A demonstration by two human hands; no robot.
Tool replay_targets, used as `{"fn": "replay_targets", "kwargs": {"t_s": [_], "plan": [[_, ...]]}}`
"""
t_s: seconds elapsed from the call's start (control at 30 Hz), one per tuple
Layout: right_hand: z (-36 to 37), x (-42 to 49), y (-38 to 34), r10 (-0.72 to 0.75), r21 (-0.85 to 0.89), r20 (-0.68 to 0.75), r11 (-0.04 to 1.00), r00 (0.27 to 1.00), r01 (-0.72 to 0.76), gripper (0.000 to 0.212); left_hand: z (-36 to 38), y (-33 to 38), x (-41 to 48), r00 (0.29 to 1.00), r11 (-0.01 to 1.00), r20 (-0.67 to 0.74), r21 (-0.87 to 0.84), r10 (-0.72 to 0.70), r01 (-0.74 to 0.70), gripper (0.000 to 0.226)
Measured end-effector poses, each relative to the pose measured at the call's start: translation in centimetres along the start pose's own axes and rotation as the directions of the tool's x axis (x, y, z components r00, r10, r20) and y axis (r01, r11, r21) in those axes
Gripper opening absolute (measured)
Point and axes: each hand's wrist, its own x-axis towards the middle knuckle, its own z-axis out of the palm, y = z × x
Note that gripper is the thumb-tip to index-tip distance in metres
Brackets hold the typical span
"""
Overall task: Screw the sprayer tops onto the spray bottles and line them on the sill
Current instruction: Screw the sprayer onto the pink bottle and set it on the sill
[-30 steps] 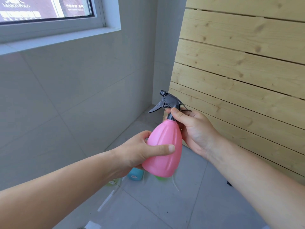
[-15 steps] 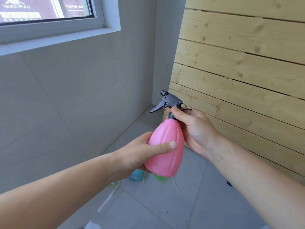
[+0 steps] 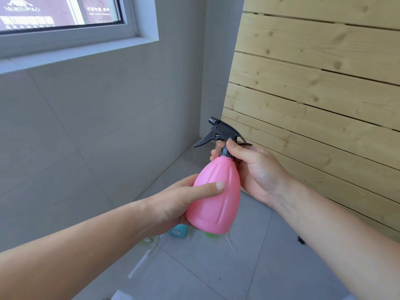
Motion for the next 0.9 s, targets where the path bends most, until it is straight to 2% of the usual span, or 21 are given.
{"fn": "replay_targets", "kwargs": {"t_s": [0.13, 0.23, 0.3, 0.53, 0.73, 0.8, 0.9], "plan": [[0.2, -0.4, -0.1, -0.015, -0.009, 0.061, 1.000, 0.998, 0.016, 0.024, -0.2, -0.3, 0.0, 0.999, 0.998, -0.029, 0.053, 0.040, -0.039, 0.064], [0.4, -0.3, -0.1, -0.054, -0.002, 0.061, 0.999, 0.997, 0.054, 0.024, -0.1, -0.1, 0.1, 0.988, 0.990, -0.114, 0.110, 0.106, -0.094, 0.080], [0.5, -0.3, -0.2, -0.076, 0.008, 0.058, 0.997, 0.995, 0.076, 0.023, -0.1, 0.1, 0.2, 0.976, 0.982, -0.162, 0.142, 0.147, -0.125, 0.082], [0.6, 0.0, 0.4, -0.097, 0.056, 0.007, 0.994, 0.995, 0.096, 0.016, 0.6, 0.3, 0.2, 0.942, 0.971, -0.285, 0.206, 0.177, -0.120, 0.077], [1.6, 0.4, 1.3, -0.113, 0.046, -0.080, 0.992, 0.990, 0.117, 0.011, 1.6, 0.5, 0.0, 0.873, 0.940, -0.440, 0.338, 0.211, -0.057, 0.061], [1.6, 0.5, 1.2, -0.088, 0.031, -0.086, 0.995, 0.992, 0.091, 0.011, 1.2, 0.4, 0.0, 0.888, 0.942, -0.417, 0.331, 0.191, -0.047, 0.064], [1.1, 0.2, 0.4, -0.037, 0.073, -0.010, 0.997, 0.999, 0.037, 0.016, -0.3, 0.2, -0.1, 0.977, 0.979, -0.186, 0.194, 0.104, -0.067, 0.076]]}}
